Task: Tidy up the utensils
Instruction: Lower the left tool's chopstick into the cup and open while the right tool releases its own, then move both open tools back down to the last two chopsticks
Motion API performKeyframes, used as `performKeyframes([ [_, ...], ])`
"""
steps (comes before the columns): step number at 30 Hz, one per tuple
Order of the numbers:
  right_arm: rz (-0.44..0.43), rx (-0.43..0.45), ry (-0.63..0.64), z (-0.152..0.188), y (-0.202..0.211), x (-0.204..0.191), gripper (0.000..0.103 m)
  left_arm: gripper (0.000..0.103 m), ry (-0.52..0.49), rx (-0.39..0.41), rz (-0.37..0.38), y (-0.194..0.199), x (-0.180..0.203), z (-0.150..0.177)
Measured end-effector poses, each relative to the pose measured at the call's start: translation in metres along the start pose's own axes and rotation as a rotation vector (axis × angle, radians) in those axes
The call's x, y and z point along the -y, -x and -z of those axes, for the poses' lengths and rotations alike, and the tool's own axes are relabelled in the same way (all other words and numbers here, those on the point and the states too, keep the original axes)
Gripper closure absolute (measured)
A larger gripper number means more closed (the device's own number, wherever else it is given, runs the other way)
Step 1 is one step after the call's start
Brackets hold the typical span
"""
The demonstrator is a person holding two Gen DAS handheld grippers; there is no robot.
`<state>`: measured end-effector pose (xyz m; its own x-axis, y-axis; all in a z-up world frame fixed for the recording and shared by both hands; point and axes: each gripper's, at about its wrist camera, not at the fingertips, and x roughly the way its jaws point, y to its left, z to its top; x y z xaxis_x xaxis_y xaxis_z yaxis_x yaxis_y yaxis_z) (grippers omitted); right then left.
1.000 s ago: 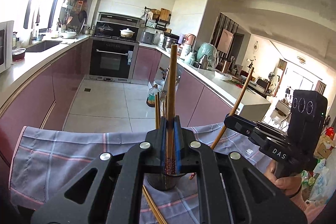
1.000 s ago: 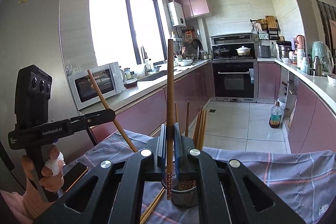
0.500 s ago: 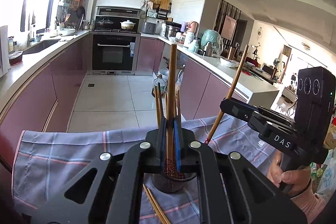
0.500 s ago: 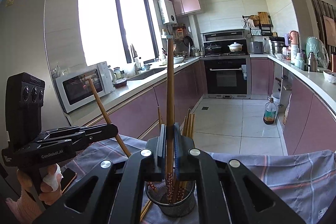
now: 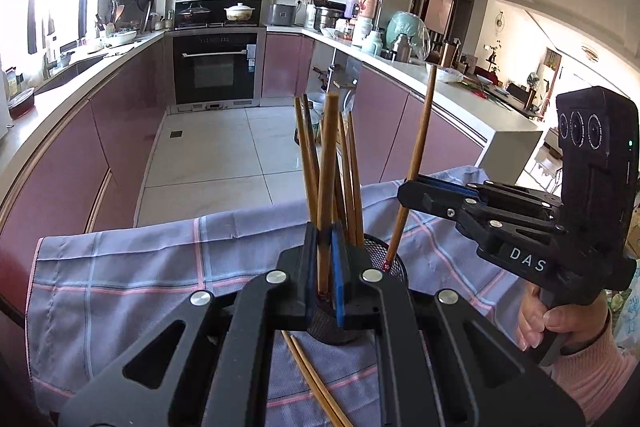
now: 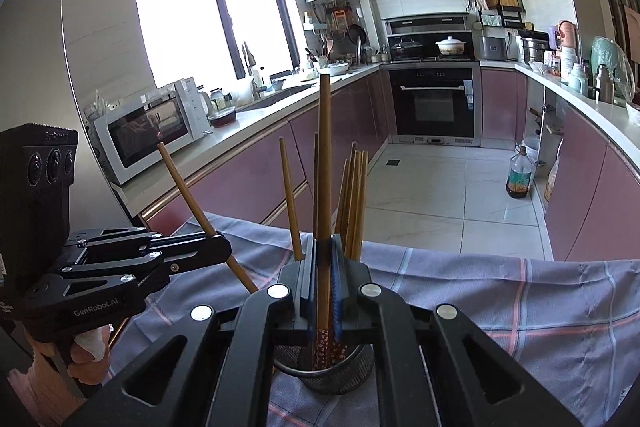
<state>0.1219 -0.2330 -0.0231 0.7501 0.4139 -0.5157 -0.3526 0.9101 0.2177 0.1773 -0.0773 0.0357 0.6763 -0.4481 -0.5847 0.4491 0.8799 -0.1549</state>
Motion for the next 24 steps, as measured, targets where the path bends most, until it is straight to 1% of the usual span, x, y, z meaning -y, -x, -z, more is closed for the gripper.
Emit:
performKeyframes([
  [5, 0.001, -0.040, -0.025, 0.003, -0.011, 0.003, 0.097, 0.095, 0.003, -0.047, 0.011, -0.019, -0.005, 0.001],
  [8, 0.009, -0.047, -0.039, 0.004, -0.015, 0.005, 0.095, 0.095, 0.019, -0.064, -0.015, -0.030, -0.008, 0.001],
  [10, 0.014, -0.046, -0.051, 0.005, -0.016, 0.007, 0.095, 0.095, 0.032, -0.067, -0.012, -0.036, -0.011, 0.001],
  [13, 0.010, -0.043, -0.060, 0.007, -0.014, 0.008, 0.095, 0.091, 0.051, -0.062, -0.015, -0.040, -0.017, 0.001],
  [15, 0.005, -0.040, -0.063, 0.007, -0.012, 0.009, 0.090, 0.087, 0.064, -0.059, -0.023, -0.039, -0.021, 0.003],
  [17, 0.001, -0.035, -0.063, 0.009, -0.008, 0.010, 0.088, 0.084, 0.075, -0.047, -0.032, -0.037, -0.025, 0.005],
  [19, -0.006, -0.027, -0.062, 0.013, -0.004, 0.008, 0.083, 0.081, 0.084, -0.036, -0.041, -0.033, -0.027, 0.009],
  [21, -0.013, -0.018, -0.063, 0.019, 0.003, 0.007, 0.078, 0.077, 0.086, -0.019, -0.065, -0.028, -0.029, 0.014],
  [24, -0.028, -0.002, -0.048, 0.029, 0.015, 0.002, 0.077, 0.072, 0.085, 0.010, -0.093, -0.015, -0.033, 0.025],
])
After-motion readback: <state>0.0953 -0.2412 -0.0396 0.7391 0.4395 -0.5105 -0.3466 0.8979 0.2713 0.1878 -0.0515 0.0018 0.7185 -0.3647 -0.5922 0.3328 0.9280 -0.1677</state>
